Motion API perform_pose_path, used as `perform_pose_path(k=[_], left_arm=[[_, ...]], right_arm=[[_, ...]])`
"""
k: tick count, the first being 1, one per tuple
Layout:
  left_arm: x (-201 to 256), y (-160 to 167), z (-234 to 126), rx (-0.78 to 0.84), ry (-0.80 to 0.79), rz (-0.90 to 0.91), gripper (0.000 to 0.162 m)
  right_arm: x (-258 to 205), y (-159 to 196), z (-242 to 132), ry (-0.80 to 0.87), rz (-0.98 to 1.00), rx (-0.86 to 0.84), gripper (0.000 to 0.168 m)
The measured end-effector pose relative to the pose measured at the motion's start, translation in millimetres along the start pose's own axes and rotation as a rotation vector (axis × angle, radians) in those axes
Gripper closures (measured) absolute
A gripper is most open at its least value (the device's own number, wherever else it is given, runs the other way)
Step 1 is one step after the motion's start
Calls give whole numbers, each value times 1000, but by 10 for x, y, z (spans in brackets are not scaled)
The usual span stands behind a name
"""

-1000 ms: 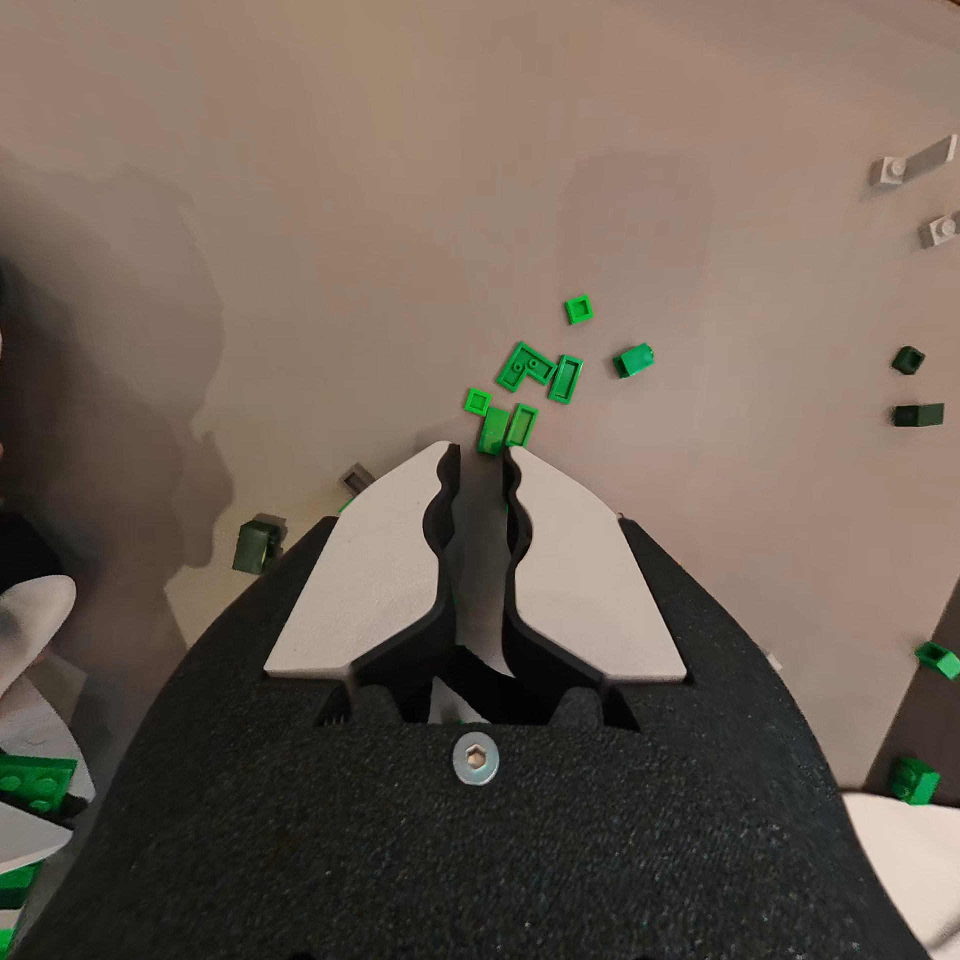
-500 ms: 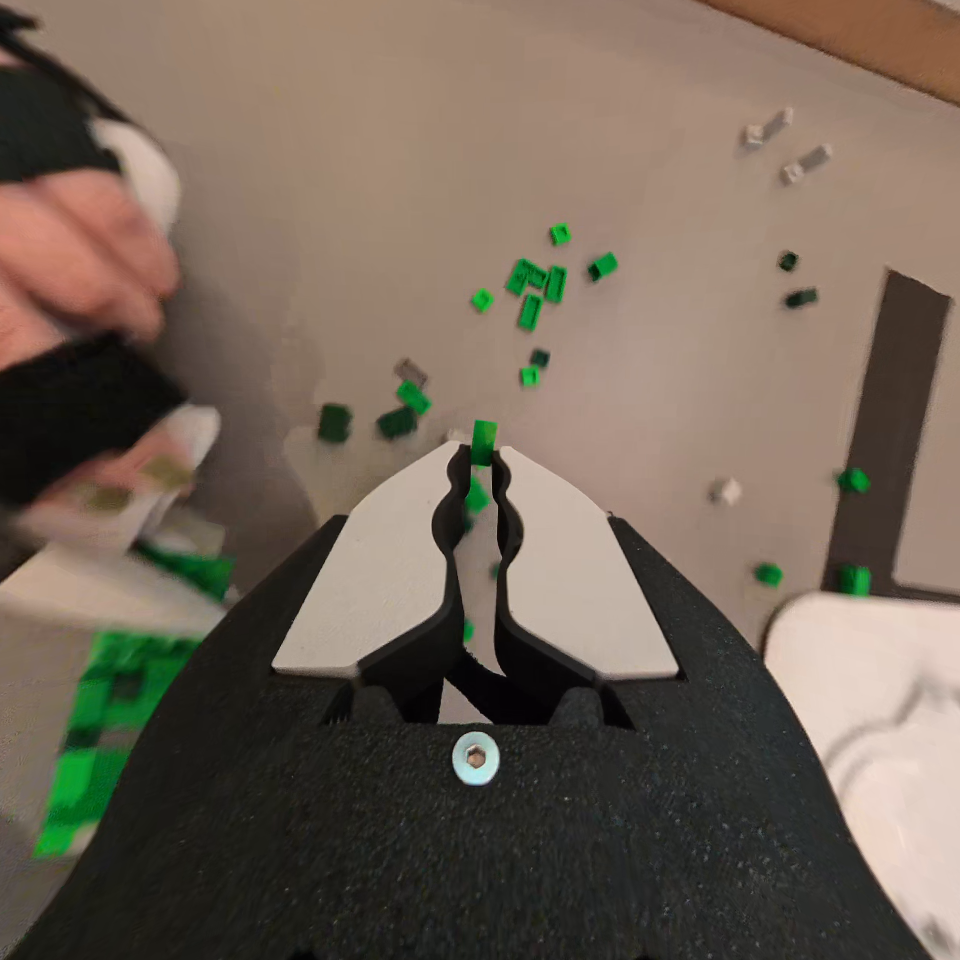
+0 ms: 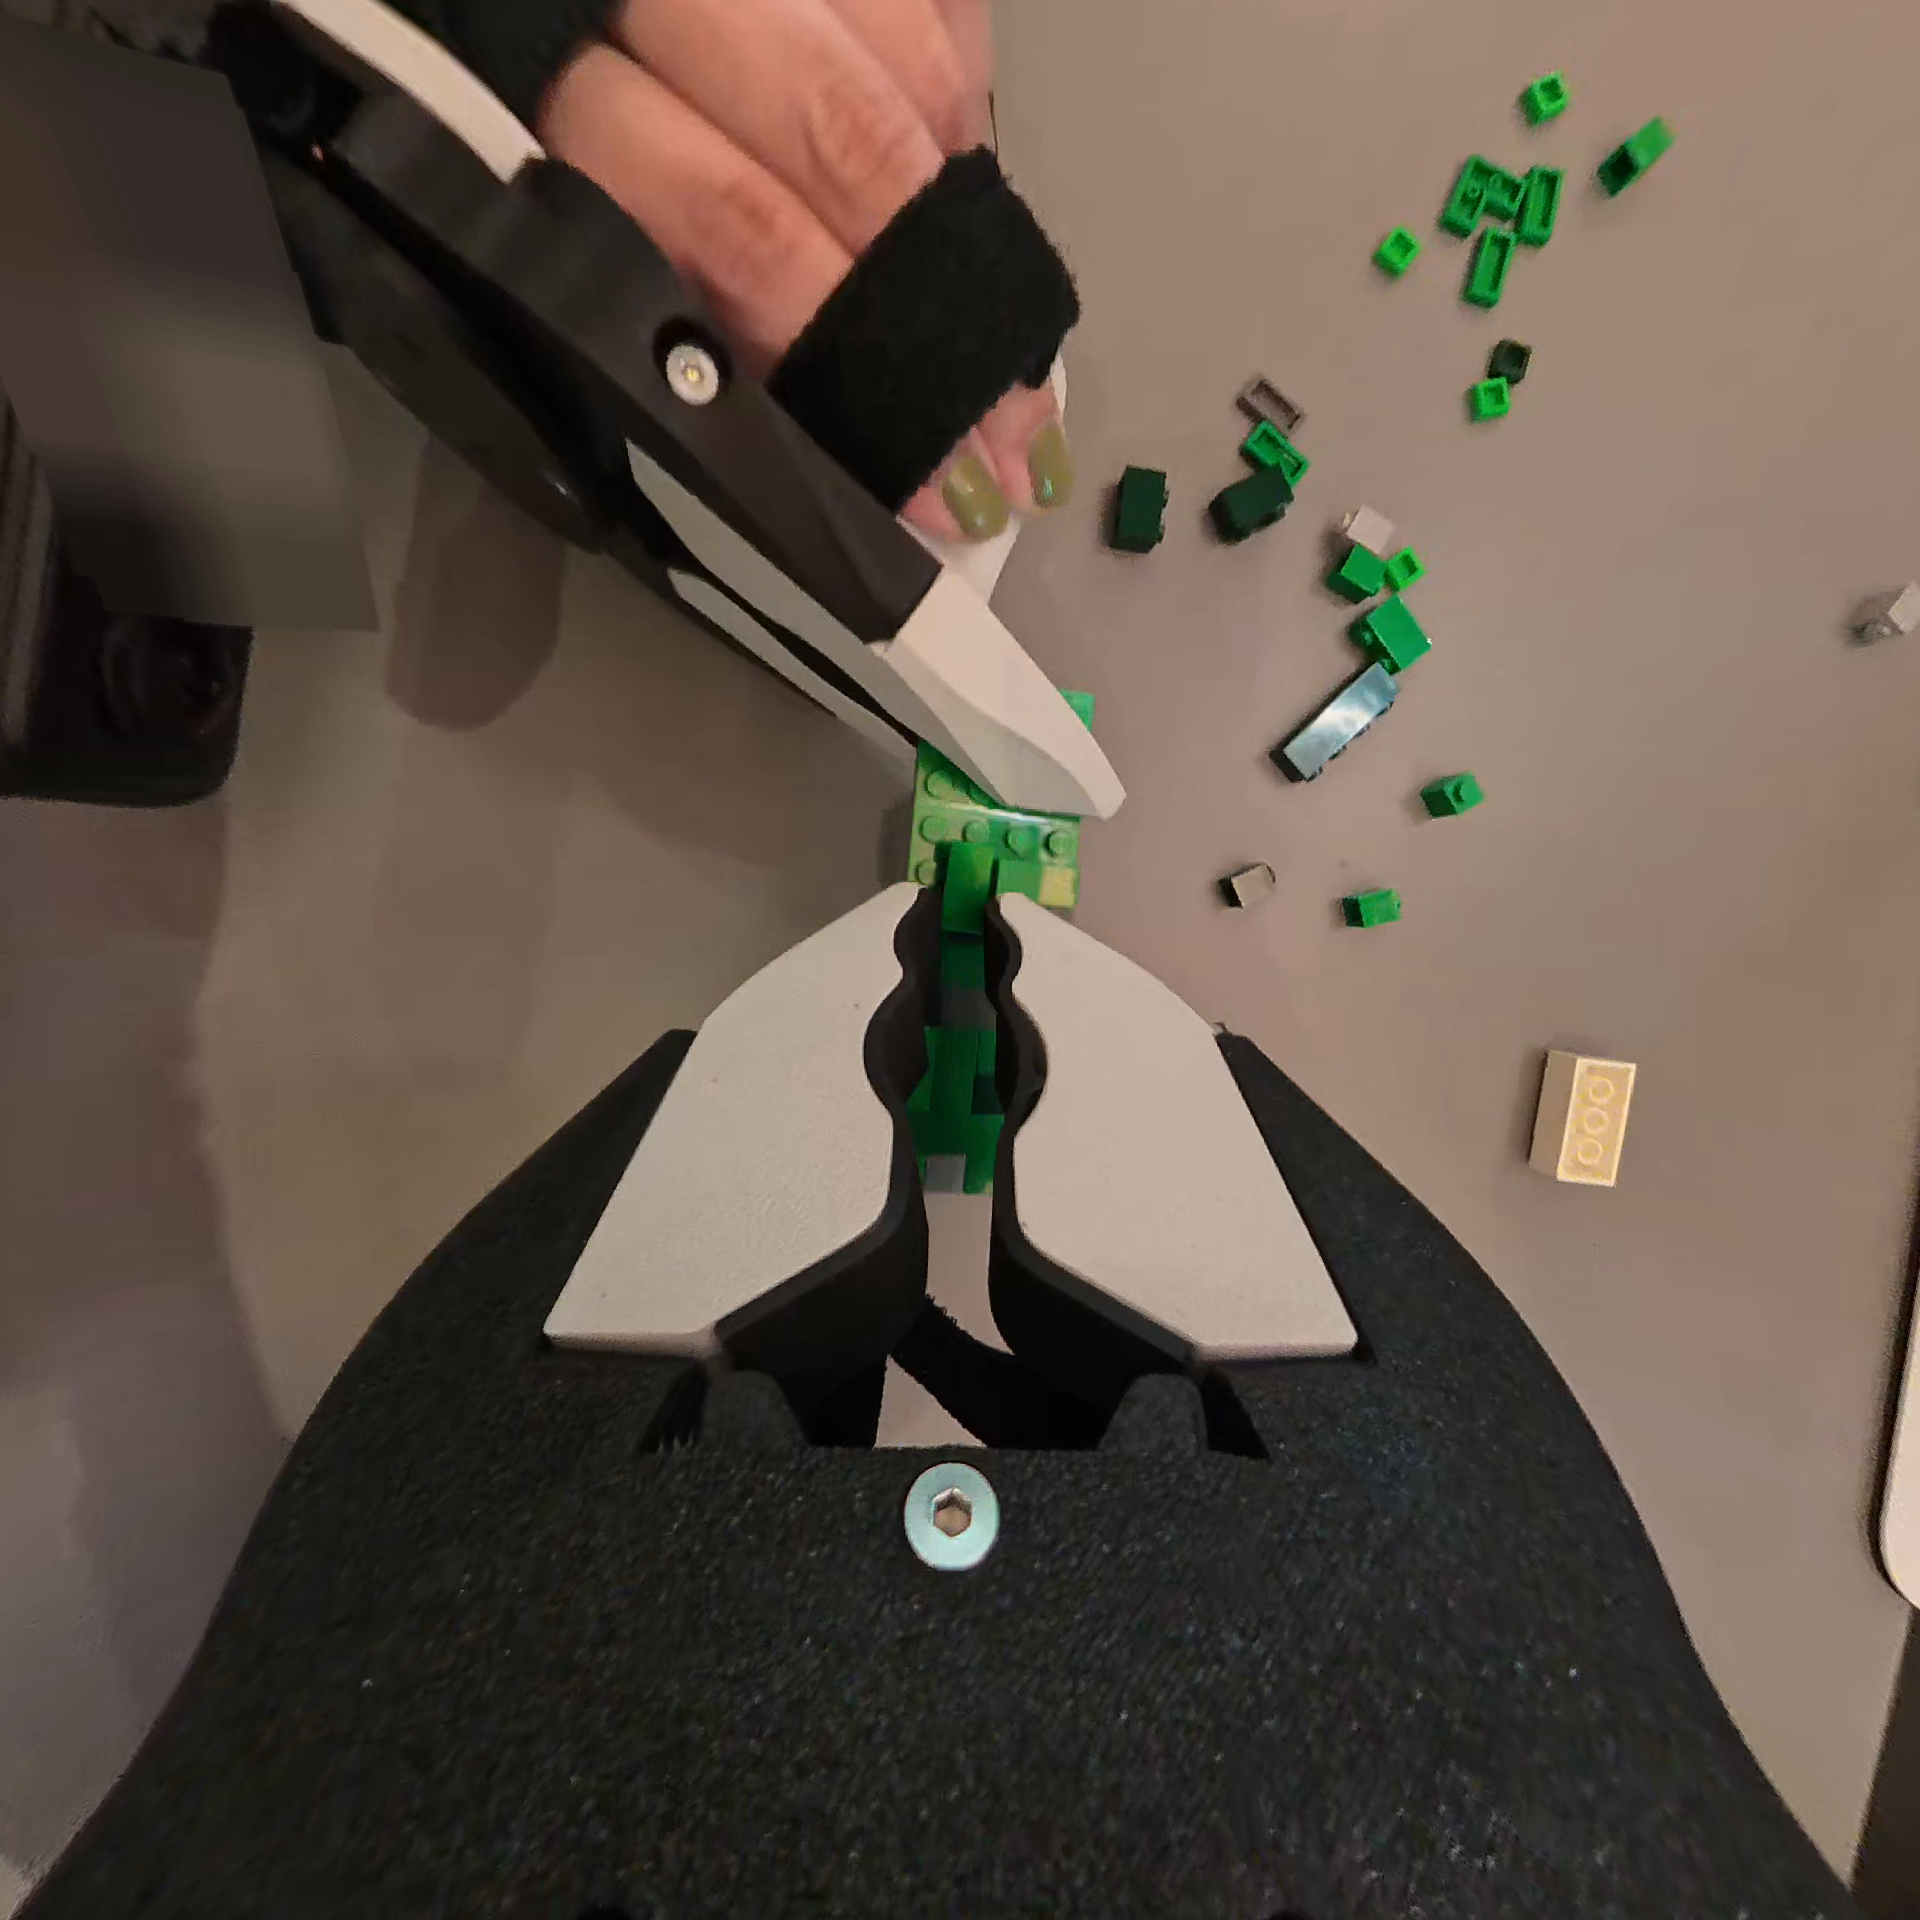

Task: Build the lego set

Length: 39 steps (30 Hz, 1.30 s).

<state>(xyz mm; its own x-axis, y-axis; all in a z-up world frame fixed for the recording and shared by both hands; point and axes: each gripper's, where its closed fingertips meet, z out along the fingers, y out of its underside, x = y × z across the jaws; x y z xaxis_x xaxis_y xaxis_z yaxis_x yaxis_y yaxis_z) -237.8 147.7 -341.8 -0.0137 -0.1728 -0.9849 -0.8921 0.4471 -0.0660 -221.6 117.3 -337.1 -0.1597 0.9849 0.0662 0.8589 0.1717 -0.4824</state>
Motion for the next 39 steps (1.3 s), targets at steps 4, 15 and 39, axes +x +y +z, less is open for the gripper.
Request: perform_pose_path(k=[4, 15, 39], left_arm=[[-14, -27, -13, 7, -12, 19, 158], [-3, -7, -5, 0, -2, 10, 158], [42, 111, 46, -56, 59, -98, 158]], right_arm=[[-5, -29, 27, -14, 13, -15, 161], [-6, -49, -2, 6, 25, -14, 145], [154, -56, 187, 799, -594, 4, 145]])
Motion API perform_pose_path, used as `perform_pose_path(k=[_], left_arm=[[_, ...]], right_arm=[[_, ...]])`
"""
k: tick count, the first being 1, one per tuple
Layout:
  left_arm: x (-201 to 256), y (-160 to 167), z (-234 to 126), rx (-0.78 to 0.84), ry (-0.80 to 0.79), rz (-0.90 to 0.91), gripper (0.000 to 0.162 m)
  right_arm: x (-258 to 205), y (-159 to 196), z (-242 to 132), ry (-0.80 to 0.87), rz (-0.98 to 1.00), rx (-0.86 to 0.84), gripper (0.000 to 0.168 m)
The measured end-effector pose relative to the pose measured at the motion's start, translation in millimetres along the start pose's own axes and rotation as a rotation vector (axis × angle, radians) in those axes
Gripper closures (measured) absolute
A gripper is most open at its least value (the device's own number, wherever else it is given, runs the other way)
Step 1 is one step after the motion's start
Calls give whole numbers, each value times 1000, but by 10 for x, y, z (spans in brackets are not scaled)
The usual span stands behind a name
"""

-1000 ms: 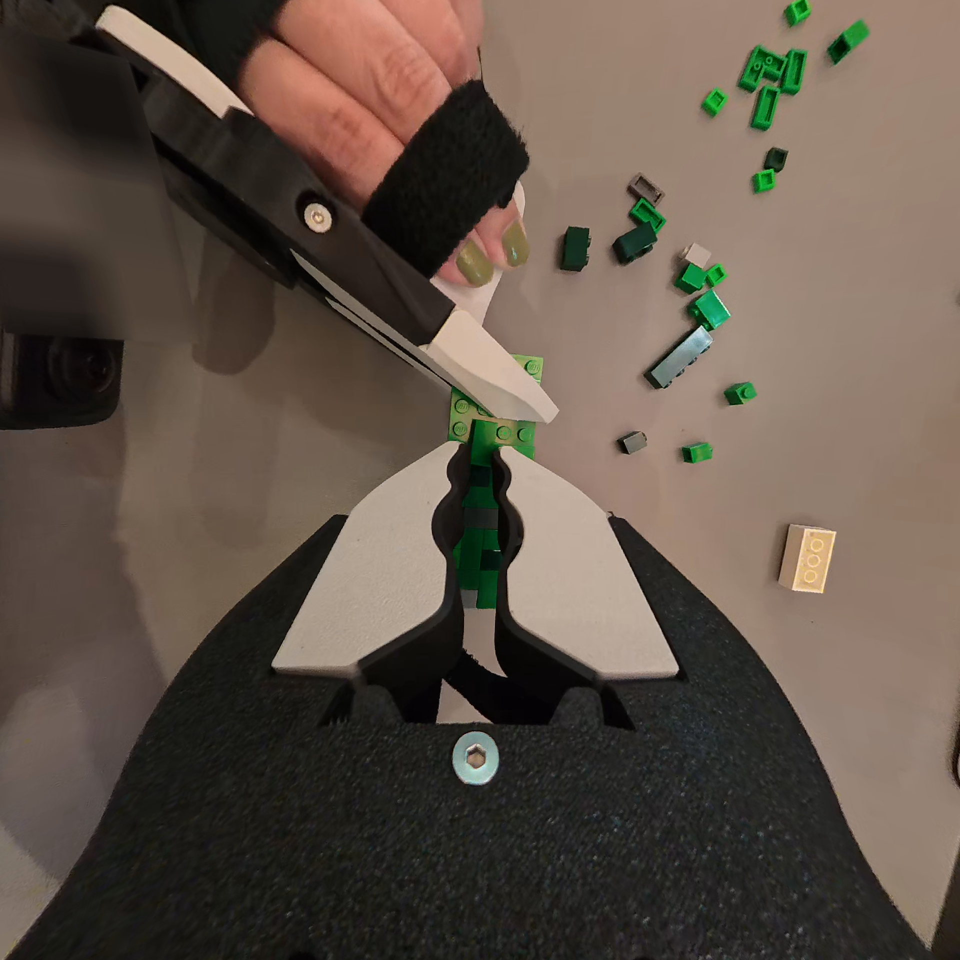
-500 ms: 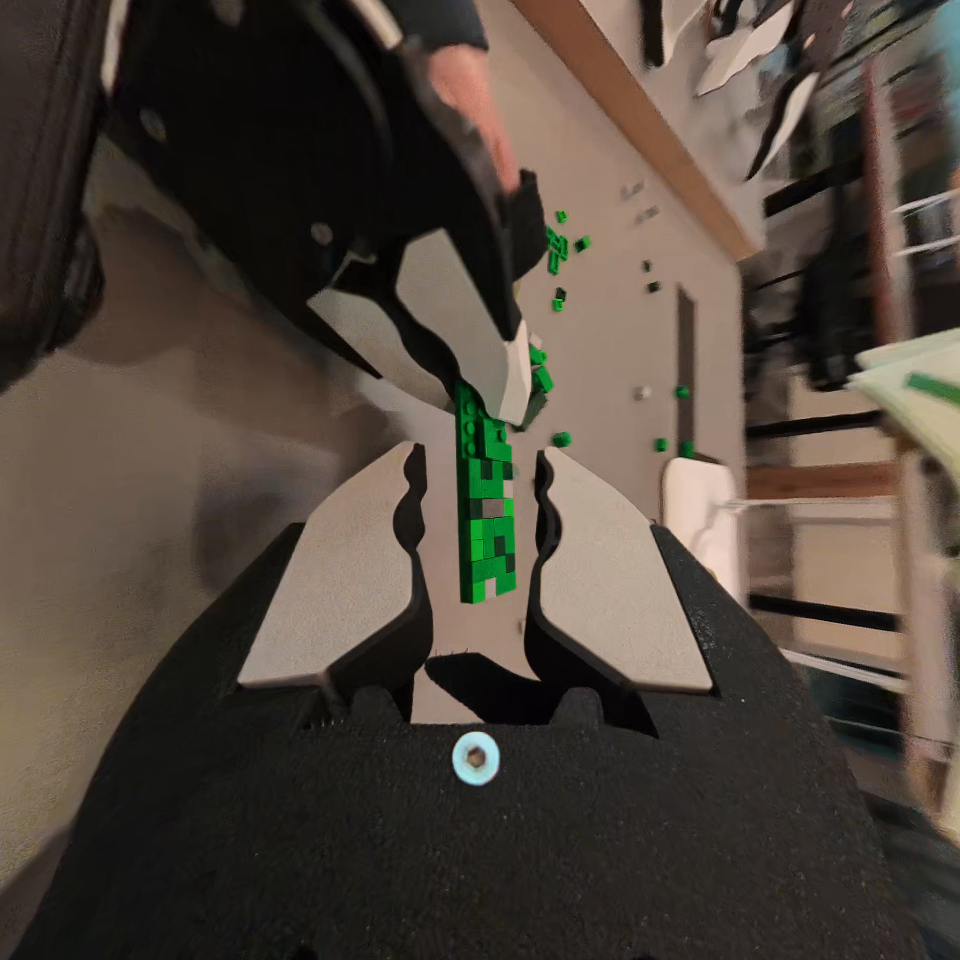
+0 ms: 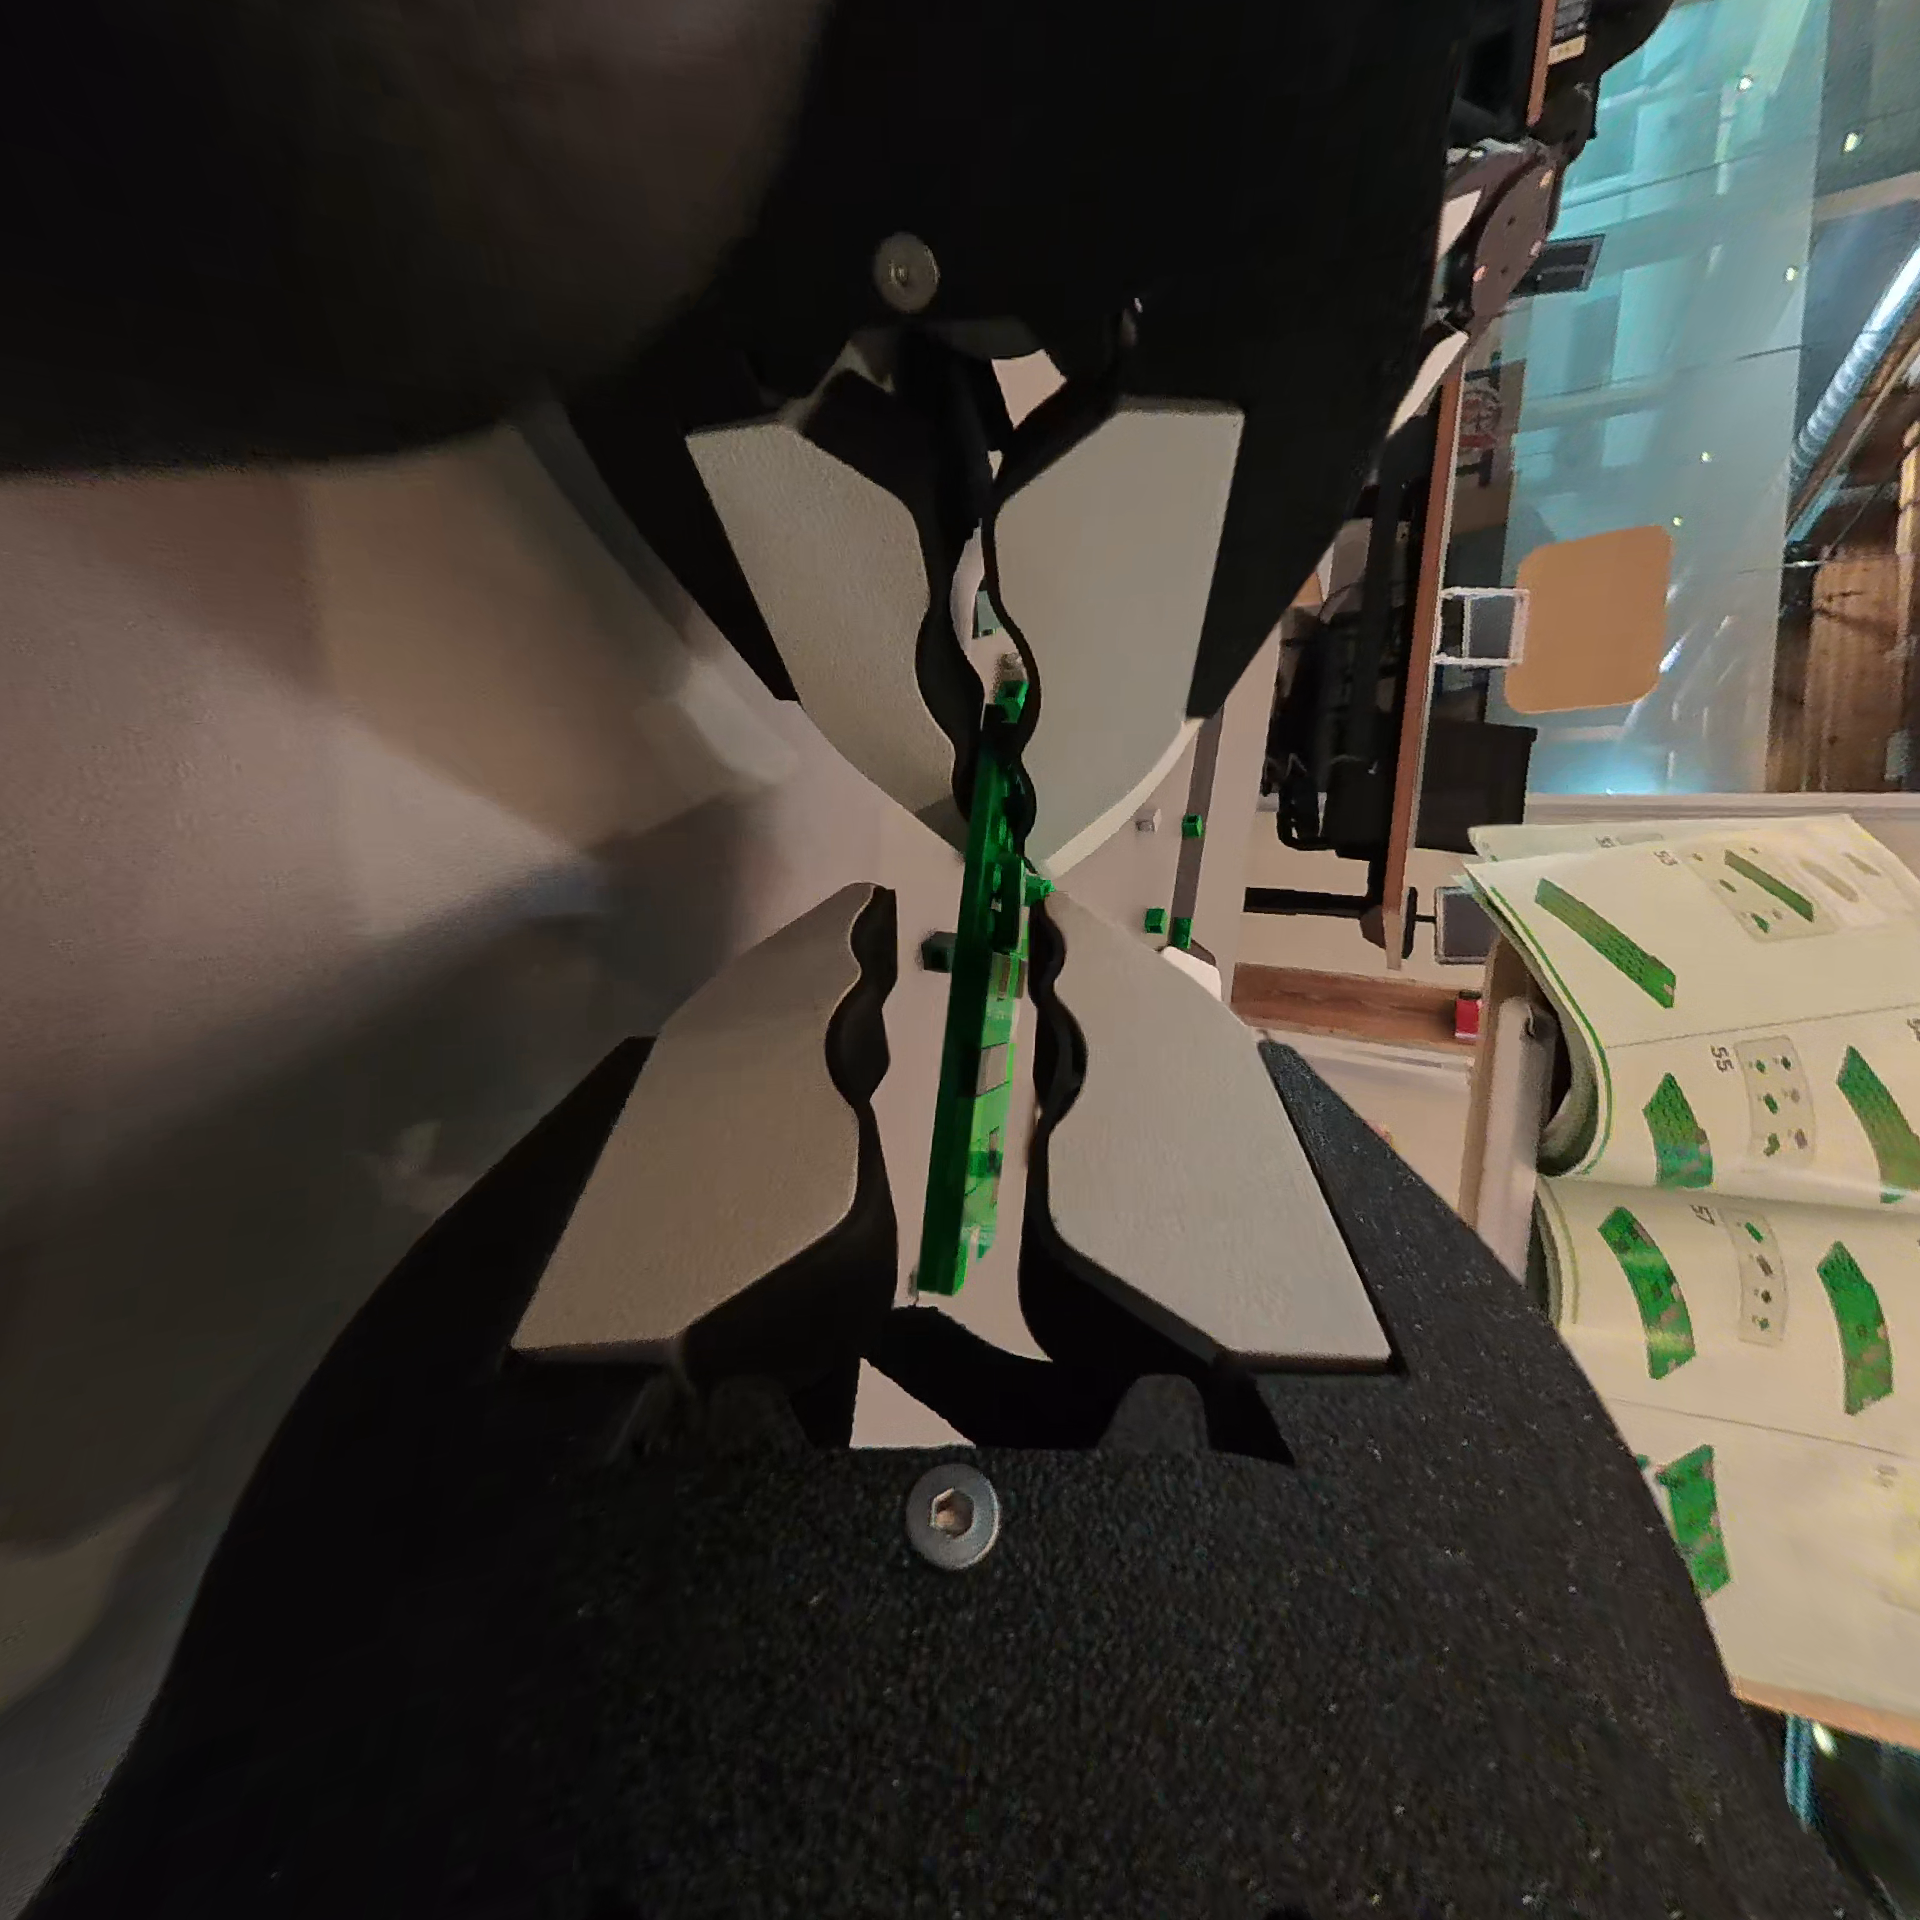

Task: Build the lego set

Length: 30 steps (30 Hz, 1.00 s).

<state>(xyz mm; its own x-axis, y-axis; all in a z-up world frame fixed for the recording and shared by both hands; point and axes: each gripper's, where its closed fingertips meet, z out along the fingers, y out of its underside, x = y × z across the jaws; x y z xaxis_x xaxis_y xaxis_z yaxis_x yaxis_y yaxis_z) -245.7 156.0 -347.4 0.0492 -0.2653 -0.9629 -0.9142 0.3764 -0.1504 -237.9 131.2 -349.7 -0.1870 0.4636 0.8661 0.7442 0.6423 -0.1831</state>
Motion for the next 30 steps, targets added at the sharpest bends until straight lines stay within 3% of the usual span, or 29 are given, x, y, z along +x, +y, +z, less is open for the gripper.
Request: perform_pose_path(k=[3, 17, 24, 30], left_arm=[[22, -7, 2, 2, 9, 9, 158], [9, -91, -47, 35, 12, 6, 157], [-22, -125, -62, 59, -10, 11, 158], [-3, -152, -69, 64, -14, 47, 158]], right_arm=[[30, -8, -1, 37, 2, 1, 157], [48, -38, -97, 35, -88, 42, 161], [48, -60, -129, -33, 142, 122, 156], [8, -91, -106, 42, 41, 115, 157]])
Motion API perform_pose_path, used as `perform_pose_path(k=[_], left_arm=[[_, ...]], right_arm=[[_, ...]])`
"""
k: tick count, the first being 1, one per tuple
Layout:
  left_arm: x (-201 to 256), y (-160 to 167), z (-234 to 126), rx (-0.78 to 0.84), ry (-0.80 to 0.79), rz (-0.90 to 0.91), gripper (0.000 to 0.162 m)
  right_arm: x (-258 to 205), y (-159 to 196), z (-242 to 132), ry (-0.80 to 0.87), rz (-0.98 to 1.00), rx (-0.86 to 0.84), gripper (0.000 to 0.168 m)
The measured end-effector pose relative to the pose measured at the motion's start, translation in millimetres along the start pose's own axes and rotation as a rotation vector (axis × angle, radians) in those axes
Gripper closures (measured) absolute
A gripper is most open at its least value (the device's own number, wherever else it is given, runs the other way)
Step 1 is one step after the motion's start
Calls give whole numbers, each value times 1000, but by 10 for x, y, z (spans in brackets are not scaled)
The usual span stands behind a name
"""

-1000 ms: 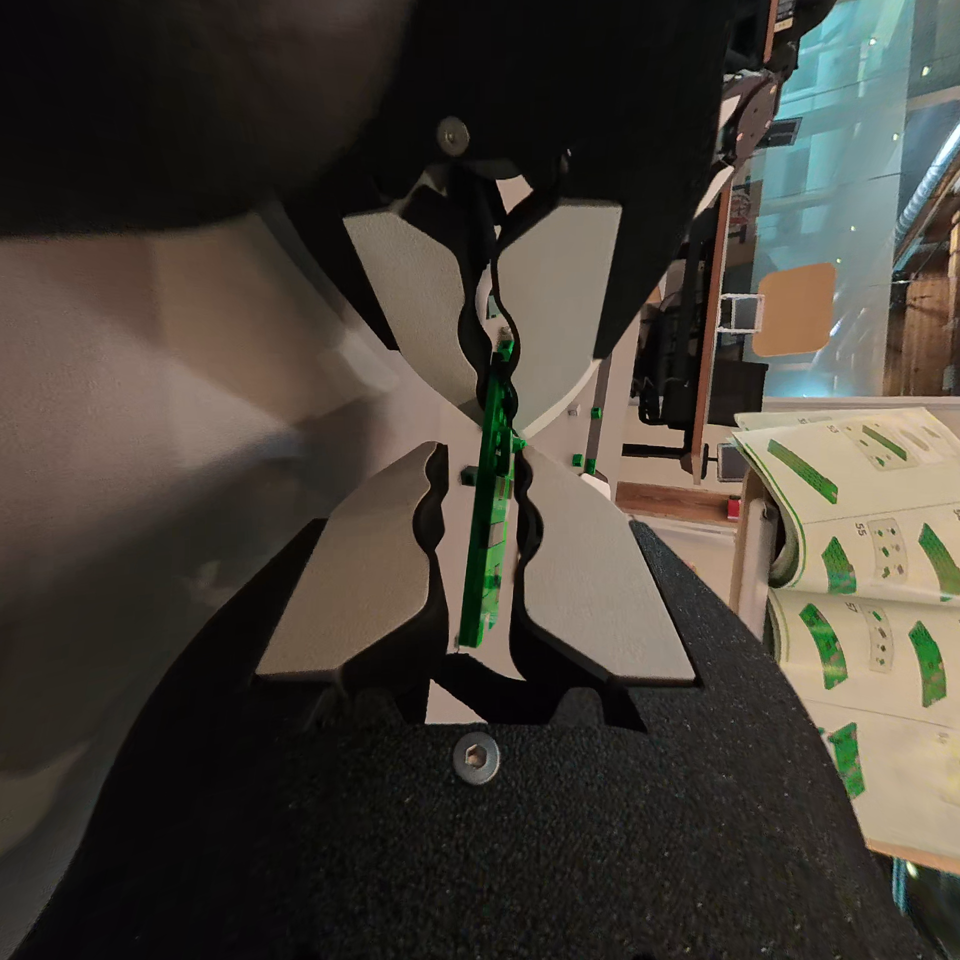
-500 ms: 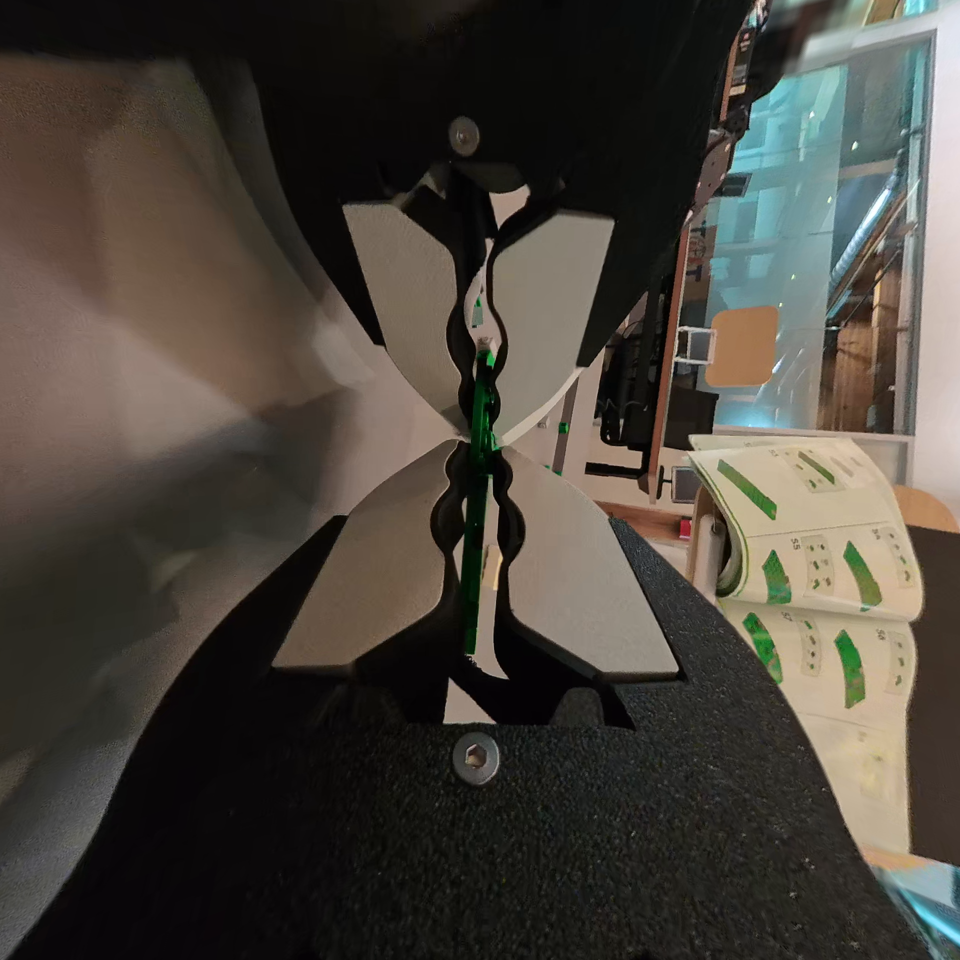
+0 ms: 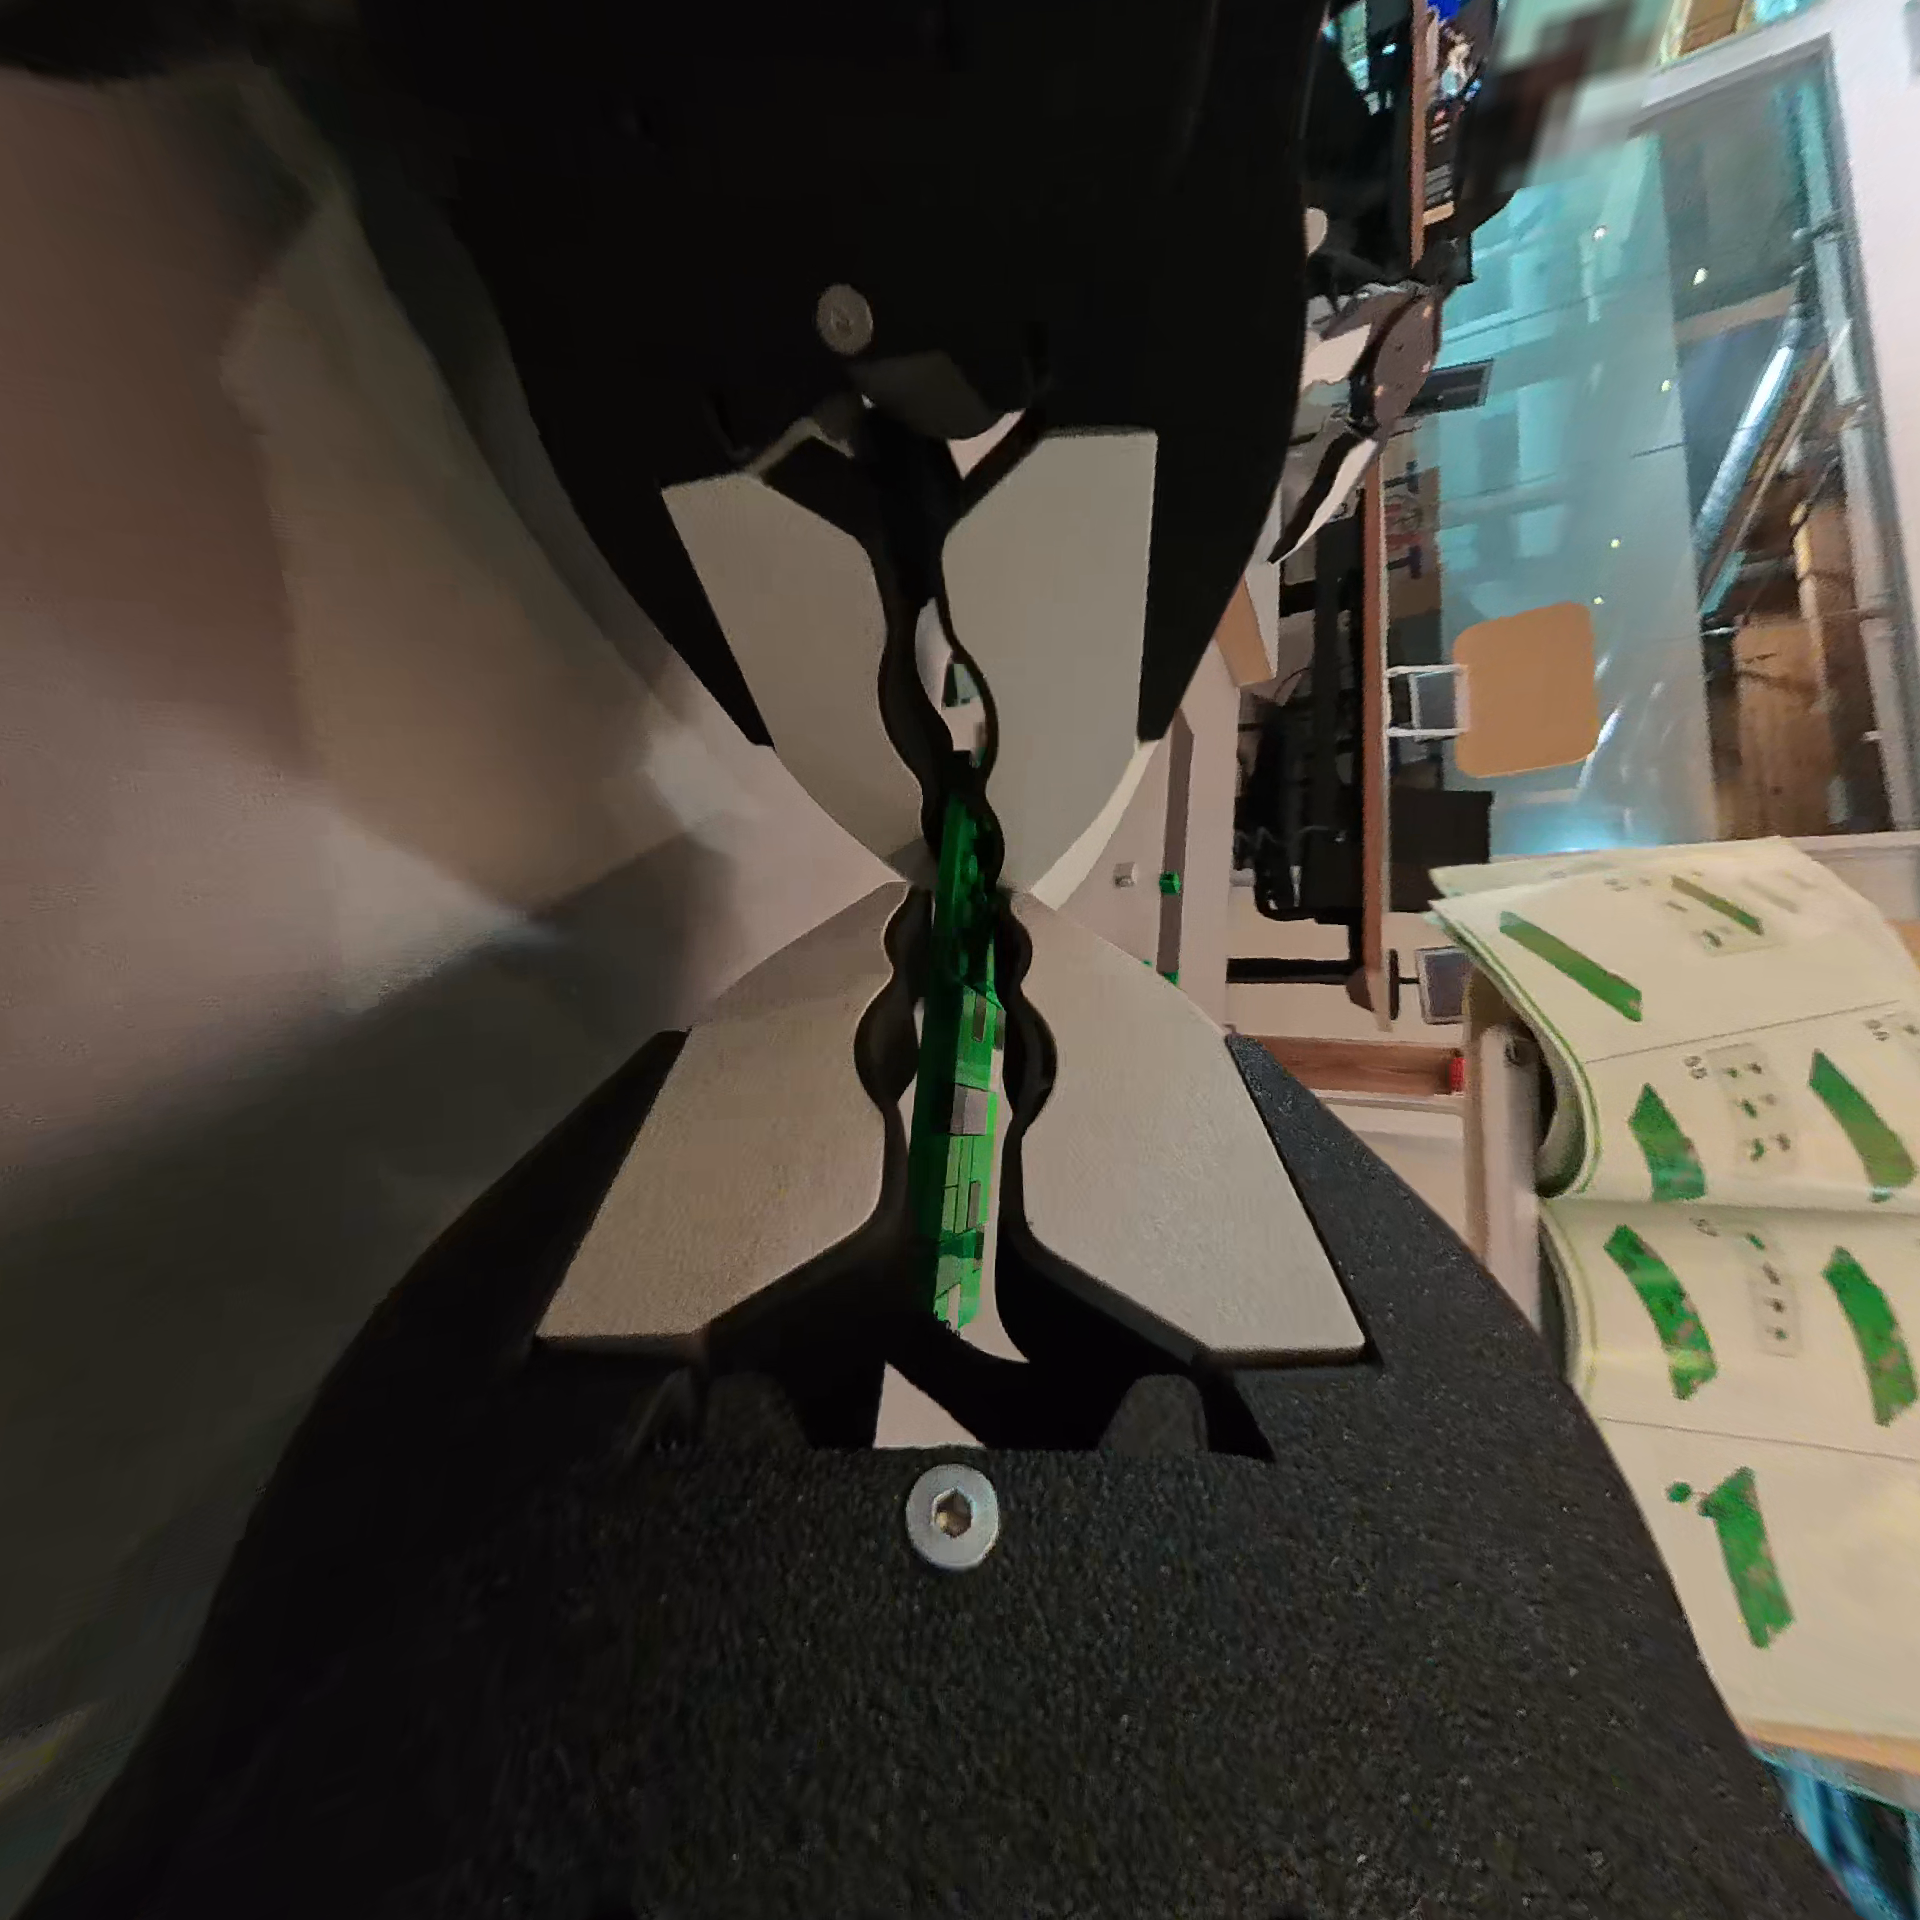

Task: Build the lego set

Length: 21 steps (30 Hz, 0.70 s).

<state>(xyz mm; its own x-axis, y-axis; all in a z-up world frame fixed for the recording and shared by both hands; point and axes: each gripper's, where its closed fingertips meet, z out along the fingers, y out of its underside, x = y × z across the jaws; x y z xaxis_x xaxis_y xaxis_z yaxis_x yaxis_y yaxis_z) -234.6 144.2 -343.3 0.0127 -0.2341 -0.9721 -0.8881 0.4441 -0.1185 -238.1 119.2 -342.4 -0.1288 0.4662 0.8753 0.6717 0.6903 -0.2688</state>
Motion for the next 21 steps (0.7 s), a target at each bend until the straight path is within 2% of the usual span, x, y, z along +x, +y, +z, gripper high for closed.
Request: perform_pose_path(k=[5, 8, 10, 11, 17, 21], left_arm=[[-11, -21, -12, 30, 22, -84, 157], [11, -11, -4, 32, 41, -108, 158], [-48, -20, -9, 34, 7, -117, 158], [-50, -27, -15, 39, 12, -132, 158], [-7, 10, 8, 22, 37, -137, 158], [-7, 23, 8, 18, 39, -142, 158]], right_arm=[[54, -18, -29, 13, -33, -1, 161], [41, -17, -14, -8, 37, 24, 160], [94, -23, -48, 6, 126, 55, 156], [118, -11, -66, 24, 139, 56, 149], [120, 70, -114, 46, 85, 27, 145], [96, 78, -93, 39, 20, 12, 152]])
